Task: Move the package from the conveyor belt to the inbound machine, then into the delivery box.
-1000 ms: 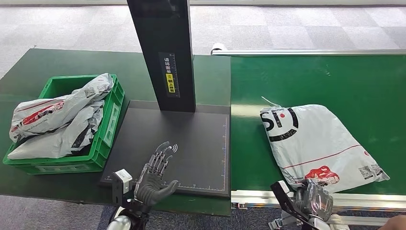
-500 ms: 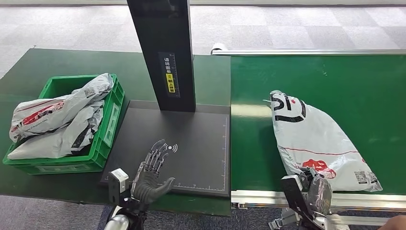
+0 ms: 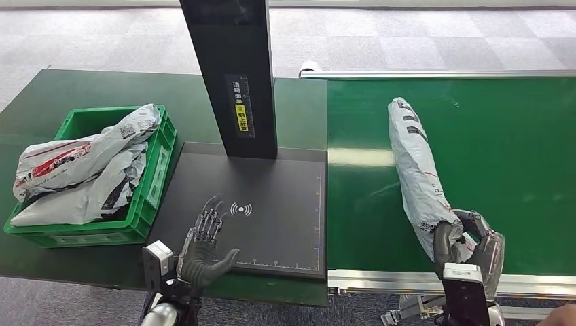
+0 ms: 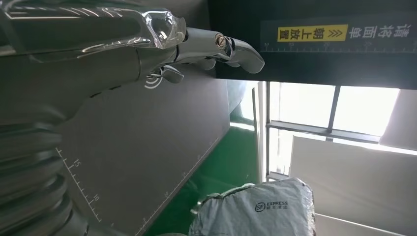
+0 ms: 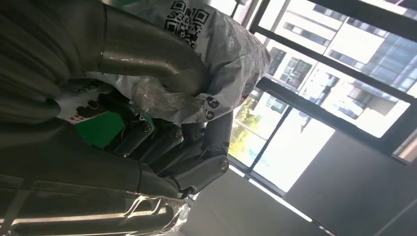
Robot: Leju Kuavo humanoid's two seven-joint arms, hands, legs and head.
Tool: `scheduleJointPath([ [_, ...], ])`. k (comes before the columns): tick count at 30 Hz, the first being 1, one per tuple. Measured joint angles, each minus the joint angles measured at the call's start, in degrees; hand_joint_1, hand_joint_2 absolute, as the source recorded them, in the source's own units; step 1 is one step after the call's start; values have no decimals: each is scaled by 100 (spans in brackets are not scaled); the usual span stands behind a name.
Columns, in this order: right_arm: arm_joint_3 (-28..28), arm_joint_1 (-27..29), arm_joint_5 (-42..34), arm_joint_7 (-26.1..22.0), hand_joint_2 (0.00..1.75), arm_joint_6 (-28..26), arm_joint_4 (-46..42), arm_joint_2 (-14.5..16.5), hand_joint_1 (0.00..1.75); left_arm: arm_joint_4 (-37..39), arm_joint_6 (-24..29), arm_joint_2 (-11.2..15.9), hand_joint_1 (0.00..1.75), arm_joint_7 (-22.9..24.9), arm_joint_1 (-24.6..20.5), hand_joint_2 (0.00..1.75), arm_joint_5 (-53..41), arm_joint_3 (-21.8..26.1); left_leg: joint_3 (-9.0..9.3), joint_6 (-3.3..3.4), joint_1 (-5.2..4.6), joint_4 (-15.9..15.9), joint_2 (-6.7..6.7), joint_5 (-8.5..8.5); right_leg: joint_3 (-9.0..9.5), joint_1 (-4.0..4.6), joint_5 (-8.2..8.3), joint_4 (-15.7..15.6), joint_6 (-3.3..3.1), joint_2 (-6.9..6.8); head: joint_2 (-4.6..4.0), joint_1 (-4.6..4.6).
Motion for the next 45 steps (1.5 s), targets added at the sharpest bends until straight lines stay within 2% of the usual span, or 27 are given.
scheduleJointPath([
  [5, 460, -231, -28, 217, 175, 296, -247, -302, 175, -111, 146, 30, 0, -93, -27, 175, -145, 172, 0, 1, 0, 0, 4, 1, 4, 0, 1, 0, 0, 1, 0, 2],
  [10, 1432, -703, -85, 443, 175, 587, -235, -517, 175, -323, 399, 117, 0, -153, -127, 175, -343, 534, 2, -2, 5, -1, 1, 9, 4, 5, 2, 2, -1, 2, 0, 1],
  [16, 2661, -1441, -331, 713, 175, 979, 87, -623, 175, -752, 575, 202, 0, -157, -121, 175, -449, 1063, 1, -6, 15, -1, 1, 12, 3, 13, 2, 4, -2, 1, 0, 1],
  [23, 3387, -2047, -738, 826, 175, 1241, 583, -660, 175, -1071, 719, 246, 0, -172, -96, 175, -454, 1439, -3, -6, 14, -1, -4, 12, 3, 12, 2, 4, -2, -1, 0, 2],
  [29, 3839, -2512, -1086, 948, 175, 1373, 1176, -555, 175, -1343, 755, 265, 0, -178, -28, 175, -443, 1745, 0, -7, 16, -1, -5, 12, 2, 14, 2, 4, -2, -1, 0, 1],
  [37, 4107, -2748, -1257, 951, 175, 1499, 1617, -463, 175, -1527, 808, 262, 0, -198, 52, 175, -453, 1928, -3, -7, 15, -1, -5, 12, 2, 14, 1, 4, -2, -2, 0, 2],
  [45, 4645, -3083, -1707, 928, 175, 2017, 2520, -68, 175, -1596, 825, 280, 0, -219, 68, 175, -489, 2052, -1, -12, 20, -1, -5, 15, -1, 18, 1, 4, -3, -1, 0, 1],
])
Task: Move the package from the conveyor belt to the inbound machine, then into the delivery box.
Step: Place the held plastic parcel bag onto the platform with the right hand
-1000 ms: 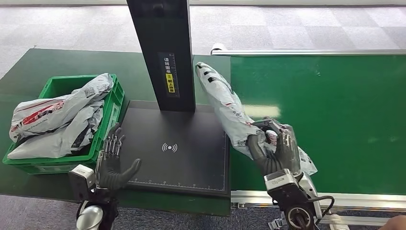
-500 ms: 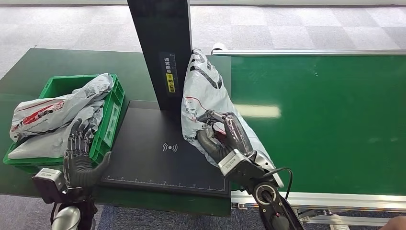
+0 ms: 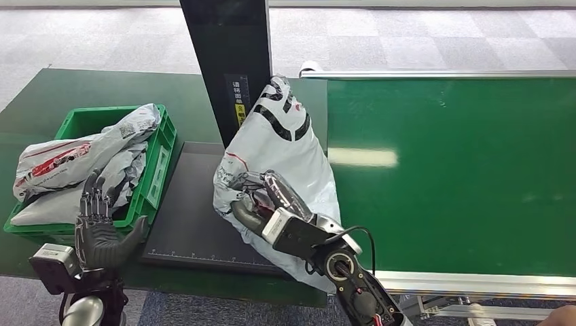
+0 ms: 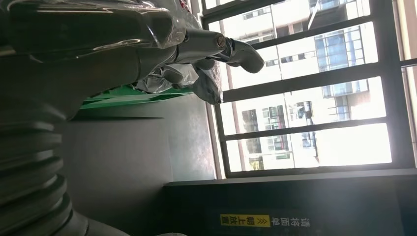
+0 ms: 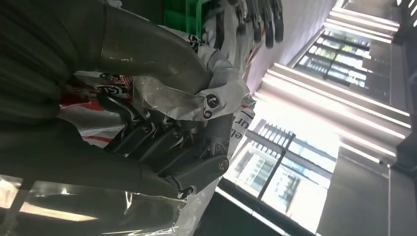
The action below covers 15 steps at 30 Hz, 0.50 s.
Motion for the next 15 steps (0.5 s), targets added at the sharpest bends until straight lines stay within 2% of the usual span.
scheduleJointPath([
  [9, 454, -174, -381, 33, 175, 209, 657, 231, 175, 1, -2, 4, 0, -31, -2, 175, 2, 32, -1, -1, 0, 0, 0, 1, 0, 0, 0, 0, 0, 0, 0, 3],
  [13, 553, -196, -513, 31, 175, 273, 798, 279, 2, 17, -11, 8, 0, -32, -40, 175, 2, 31, -1, -1, 0, 0, 0, 1, -1, 0, 0, 0, 0, 0, 0, 2],
  [15, 572, -197, -545, 32, 175, 257, 853, 296, 0, 37, -16, 11, 0, -33, -64, 175, 2, 27, 0, -1, 0, 0, 0, 1, -1, 0, 0, 0, 0, 0, 0, 1],
])
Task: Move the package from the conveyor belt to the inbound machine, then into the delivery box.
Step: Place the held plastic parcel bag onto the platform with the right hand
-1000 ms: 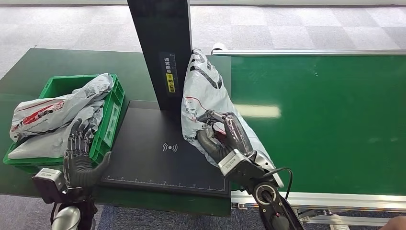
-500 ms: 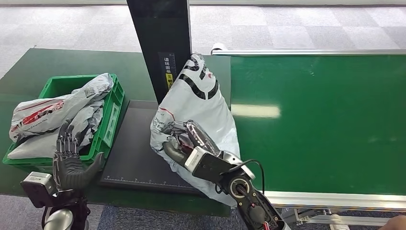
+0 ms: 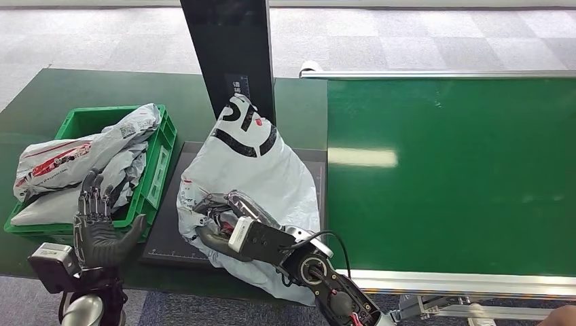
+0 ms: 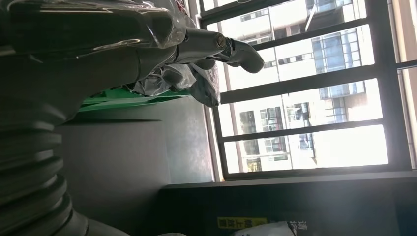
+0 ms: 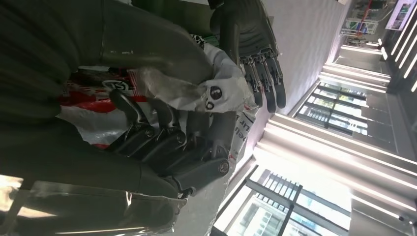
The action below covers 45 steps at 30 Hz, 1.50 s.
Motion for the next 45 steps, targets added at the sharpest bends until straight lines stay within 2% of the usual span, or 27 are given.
scheduleJointPath([
  [6, -66, 3, -357, 37, 175, -16, 39, -25, 0, 80, -5, 34, 0, -1, -76, 175, 2, -26, 2, 0, 0, 1, 0, 0, -1, 0, 0, 0, 0, 0, 0, 1],
  [12, -520, 80, -1085, -122, 175, 193, -215, -188, 0, 155, -5, 65, 0, -4, -116, 175, -1, -84, 2, 0, -1, 2, 0, 0, -1, -1, 1, 0, 0, 0, 0, 1],
  [18, -1346, 427, -1631, -372, 175, 292, -649, -516, 0, 154, -20, 78, 0, -9, -59, 175, -32, -85, 1, 0, -2, 2, -2, -1, 0, -2, 1, -1, 0, -1, 0, 0],
  [23, -2268, 886, -1585, -441, 175, 197, -944, -792, 0, 86, -103, 134, 0, 9, 72, 175, -61, -30, -2, 1, -2, 2, 0, -2, -1, -2, 1, -2, 1, -1, 0, 1],
  [27, -2696, 1124, -1515, -438, 175, 95, -1052, -874, 0, 49, -135, 149, 0, 28, 124, 175, -84, 3, 1, 1, -1, 1, -1, -2, -1, -1, 1, -2, 0, -1, 0, 0],
  [30, -3035, 1434, -1497, -392, 175, -139, -1148, -921, 0, -46, -362, 179, 0, 59, 266, 175, -274, -12, 1, 1, -1, 2, -3, -2, -1, -1, -1, -2, 0, -4, 0, -1],
  [34, -3763, 2065, -1404, -374, 175, -214, -1337, -964, 0, -255, -1102, 362, 0, 187, 572, 175, -1162, -280, -8, 2, -3, 1, -6, -8, -4, -4, -2, -2, 1, -9, 0, 1],
  [36, -4115, 2313, -1362, -365, 175, -205, -1430, -964, 0, -374, -1305, 455, 0, 256, 714, 175, -1523, -528, -10, 3, -5, 1, -2, -11, -6, -6, -2, -3, 1, -8, 0, 1],
  [43, -4619, 2588, -1303, -304, 175, -161, -1568, -941, 0, -615, -1358, 602, 0, 322, 894, 175, -1733, -960, -2, 3, -4, 1, -2, -10, -3, -5, -1, -4, 1, -7, 0, -1],
  [45, -4690, 2605, -1277, -257, 175, -210, -1581, -928, 0, -644, -1356, 674, 0, 395, 914, 175, -2086, -1084, 2, 2, -3, 1, -2, -9, -1, -4, -1, -4, 1, -7, 0, 0],
])
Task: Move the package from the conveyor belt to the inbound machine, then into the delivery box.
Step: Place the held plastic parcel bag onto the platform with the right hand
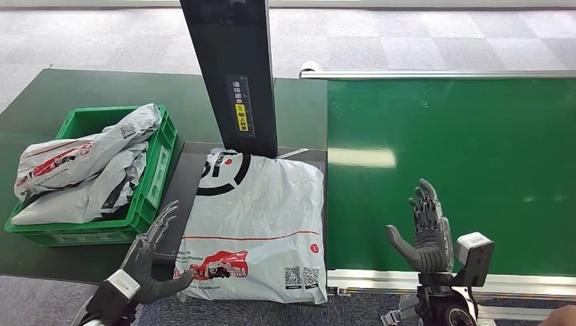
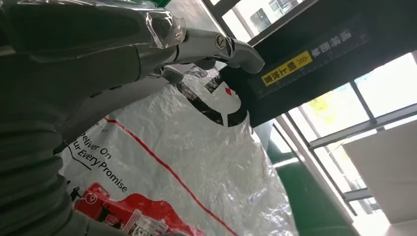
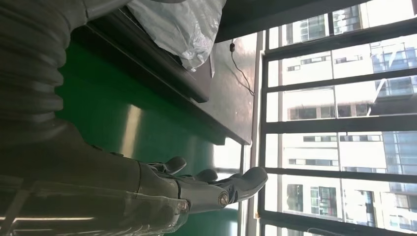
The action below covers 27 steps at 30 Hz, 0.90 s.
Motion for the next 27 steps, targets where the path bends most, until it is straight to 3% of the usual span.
scheduleJointPath([
  [3, -150, 16, 95, 72, 175, -57, -8, 68, 0, -25, 167, 186, 0, 212, 101, 175, -728, -495, 1, -1, 0, 0, 2, 0, 0, 0, 0, 0, 0, 1, 0, -1],
  [8, -347, 26, 208, 129, 175, -14, -49, 192, 0, -24, 473, 441, 0, 398, 175, 175, -800, -1259, -3, 0, -1, 0, 1, -1, 0, -1, 0, 1, 0, 1, 0, 0],
  [22, -500, 26, 259, 149, 175, -3, -90, 306, 0, -6, 439, 703, 0, 494, 172, 175, -771, -1688, -1, 0, -1, 0, 1, 0, 1, -1, 0, 1, 0, 1, 0, -1],
  [27, -589, -10, 274, 156, 175, 10, -127, 394, 0, 367, 719, 630, 0, 717, 69, 175, -1152, -2173, -1, 0, -3, 0, 0, 0, 1, -3, 0, 0, 1, 1, 0, -1],
])
